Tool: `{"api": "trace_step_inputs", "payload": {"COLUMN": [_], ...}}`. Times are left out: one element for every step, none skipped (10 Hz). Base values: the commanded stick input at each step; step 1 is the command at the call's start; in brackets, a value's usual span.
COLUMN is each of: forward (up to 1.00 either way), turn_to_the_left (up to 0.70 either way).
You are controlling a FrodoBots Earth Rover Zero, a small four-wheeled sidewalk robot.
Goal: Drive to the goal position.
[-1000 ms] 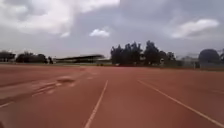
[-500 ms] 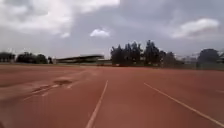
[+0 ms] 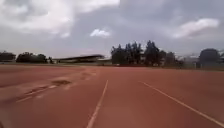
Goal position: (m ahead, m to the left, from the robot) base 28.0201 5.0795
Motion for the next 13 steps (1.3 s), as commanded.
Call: {"api": "trace_step_inputs", "payload": {"forward": [0.45, 0.45, 0.45, 0.45, 0.45, 0.45, 0.45, 0.45, 0.45, 0.45, 0.45, 0.45, 0.45], "turn_to_the_left": [0.0, 0.0, 0.0, 0.0, 0.0, 0.0, 0.0, 0.0, 0.0, 0.0, 0.0, 0.0, 0.0]}}
